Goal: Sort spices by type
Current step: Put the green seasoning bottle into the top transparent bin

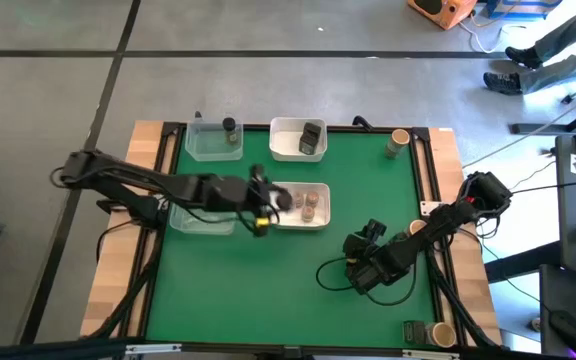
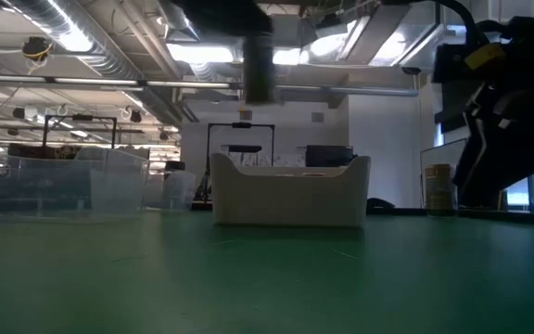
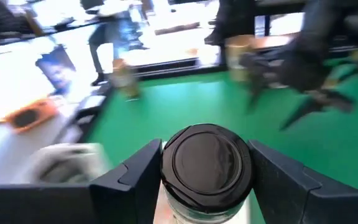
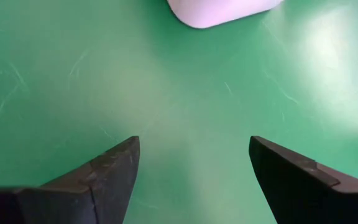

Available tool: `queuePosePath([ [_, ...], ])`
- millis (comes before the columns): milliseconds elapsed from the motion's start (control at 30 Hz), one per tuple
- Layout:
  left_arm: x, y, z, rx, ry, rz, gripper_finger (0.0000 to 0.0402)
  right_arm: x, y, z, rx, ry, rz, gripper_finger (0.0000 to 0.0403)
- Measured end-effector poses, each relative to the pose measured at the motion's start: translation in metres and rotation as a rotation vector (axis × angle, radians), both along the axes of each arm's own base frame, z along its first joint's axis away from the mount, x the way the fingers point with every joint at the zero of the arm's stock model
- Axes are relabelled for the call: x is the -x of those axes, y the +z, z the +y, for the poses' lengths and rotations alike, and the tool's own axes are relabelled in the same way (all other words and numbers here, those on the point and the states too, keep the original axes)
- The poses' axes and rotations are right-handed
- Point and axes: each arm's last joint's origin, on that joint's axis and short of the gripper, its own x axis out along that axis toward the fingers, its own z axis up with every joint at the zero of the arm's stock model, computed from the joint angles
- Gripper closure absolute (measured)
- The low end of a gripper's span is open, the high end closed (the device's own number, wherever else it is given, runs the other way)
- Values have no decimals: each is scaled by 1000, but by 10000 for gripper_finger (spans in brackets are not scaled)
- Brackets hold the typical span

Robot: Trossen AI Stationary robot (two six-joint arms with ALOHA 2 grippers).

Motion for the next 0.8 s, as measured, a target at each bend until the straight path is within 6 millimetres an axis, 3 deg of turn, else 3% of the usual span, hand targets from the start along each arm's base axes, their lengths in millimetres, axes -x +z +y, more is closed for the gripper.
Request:
queuePosePath([
  [167, 40, 25, 27, -81, 187, -11, 208, -2, 1, 1, 17, -2, -42, 102],
  [400, 91, 26, 73, -82, 431, -57, 206, -4, 2, 0, 48, -6, -83, 102],
  [567, 112, 10, 102, -65, 605, -50, 206, -5, 2, 0, 62, -8, -96, 102],
  [800, 124, -28, 138, 12, 738, -29, 203, -5, 2, 0, 62, -8, -99, 102],
])
